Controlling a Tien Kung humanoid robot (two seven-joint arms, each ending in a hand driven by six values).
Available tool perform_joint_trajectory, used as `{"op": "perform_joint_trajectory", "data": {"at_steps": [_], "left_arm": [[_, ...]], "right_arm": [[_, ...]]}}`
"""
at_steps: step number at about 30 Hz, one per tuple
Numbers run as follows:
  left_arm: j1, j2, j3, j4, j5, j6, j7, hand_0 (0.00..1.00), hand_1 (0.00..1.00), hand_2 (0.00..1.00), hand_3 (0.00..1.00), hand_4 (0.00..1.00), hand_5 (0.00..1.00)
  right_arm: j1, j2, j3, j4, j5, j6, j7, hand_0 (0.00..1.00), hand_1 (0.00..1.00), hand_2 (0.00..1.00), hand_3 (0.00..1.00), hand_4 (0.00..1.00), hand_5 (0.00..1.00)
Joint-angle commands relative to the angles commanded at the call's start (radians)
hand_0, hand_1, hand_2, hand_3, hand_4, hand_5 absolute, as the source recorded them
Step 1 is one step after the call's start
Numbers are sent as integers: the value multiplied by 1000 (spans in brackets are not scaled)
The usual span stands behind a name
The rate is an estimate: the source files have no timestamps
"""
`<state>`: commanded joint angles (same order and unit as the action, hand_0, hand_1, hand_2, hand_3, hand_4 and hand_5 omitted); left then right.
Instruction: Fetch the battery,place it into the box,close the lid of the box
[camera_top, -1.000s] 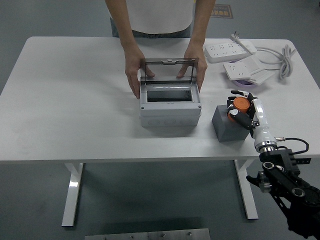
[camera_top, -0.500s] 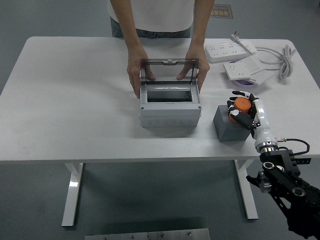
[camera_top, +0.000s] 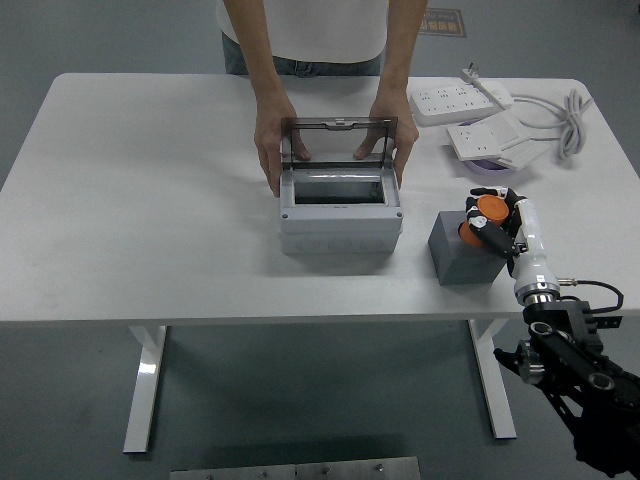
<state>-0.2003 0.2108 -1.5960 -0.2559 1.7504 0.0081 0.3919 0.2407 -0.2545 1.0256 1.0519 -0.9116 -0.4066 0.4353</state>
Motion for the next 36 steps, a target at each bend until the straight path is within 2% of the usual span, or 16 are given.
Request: {"op": "perform_joint_trajectory", "data": {"at_steps": [4,5,22,23,36], "left_arm": [[0,1,0,0,-1,1,-1,588,675,591,581,547,2],[0,1,0,0,-1,1,-1,589,675,592,581,549,2],[1,2,0,1,1,3,-1,590,676,591,581,550,2],[1,1,0,1,1,3,-1,589,676,592,581,551,2],[2,2,-4,-1,8,4,2,589,681,593,580,555,2]], "right_arm": [[0,0,0,0,4,-3,0,339,293,319,326,15,2],[0,1,-1,0,5,-4,0,254,250,296,307,2,2],[8,-2,-11,-4,25,-22,13,217,227,286,289,2,2],[11,-3,-10,-1,24,-23,13,193,210,290,307,2,2],[44,-25,5,45,5,-27,-3,174,201,286,300,2,2]]}}
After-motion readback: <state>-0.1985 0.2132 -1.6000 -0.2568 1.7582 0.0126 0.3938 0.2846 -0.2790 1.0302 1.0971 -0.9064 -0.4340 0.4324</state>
